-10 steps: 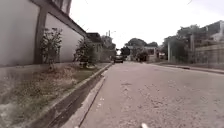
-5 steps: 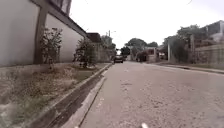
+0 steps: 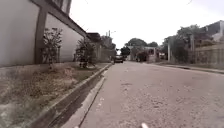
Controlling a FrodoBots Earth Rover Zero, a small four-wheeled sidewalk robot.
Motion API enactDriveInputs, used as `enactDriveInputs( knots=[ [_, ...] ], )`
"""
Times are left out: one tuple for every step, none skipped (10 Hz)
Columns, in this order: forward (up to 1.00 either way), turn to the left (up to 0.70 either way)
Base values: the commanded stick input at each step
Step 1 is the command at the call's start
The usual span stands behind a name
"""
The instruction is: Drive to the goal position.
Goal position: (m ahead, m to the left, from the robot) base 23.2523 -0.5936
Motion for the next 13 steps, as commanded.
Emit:
enactDriveInputs(
  knots=[
    [0.06,0.00],
    [0.06,0.00],
    [0.06,0.00],
    [0.06,0.00],
    [0.06,0.00],
    [0.06,0.00],
    [0.06,0.00],
    [0.06,0.00],
    [0.06,0.00],
    [0.06,0.00],
    [0.06,0.00],
    [0.06,0.00],
    [0.06,0.00]
  ],
)
